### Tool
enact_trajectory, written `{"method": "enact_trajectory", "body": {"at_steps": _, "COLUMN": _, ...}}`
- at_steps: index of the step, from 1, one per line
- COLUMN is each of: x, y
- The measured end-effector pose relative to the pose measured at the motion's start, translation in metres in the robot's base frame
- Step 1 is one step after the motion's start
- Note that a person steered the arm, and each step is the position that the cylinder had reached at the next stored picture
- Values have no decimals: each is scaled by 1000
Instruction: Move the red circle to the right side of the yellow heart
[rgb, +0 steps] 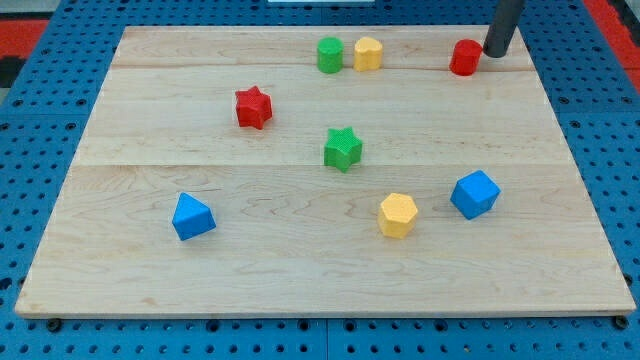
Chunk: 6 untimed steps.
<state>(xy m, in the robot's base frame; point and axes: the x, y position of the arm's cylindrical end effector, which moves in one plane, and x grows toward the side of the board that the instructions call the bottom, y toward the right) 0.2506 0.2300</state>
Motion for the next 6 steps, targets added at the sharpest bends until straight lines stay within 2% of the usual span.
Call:
{"method": "enact_trajectory", "body": {"at_steps": 2, "x": 12, "y": -8}}
{"method": "enact_trajectory", "body": {"at_steps": 3, "x": 39, "y": 11}}
{"method": "enact_trajectory", "body": {"at_steps": 4, "x": 40, "y": 1}}
{"method": "enact_trajectory", "body": {"at_steps": 6, "x": -2, "y": -16}}
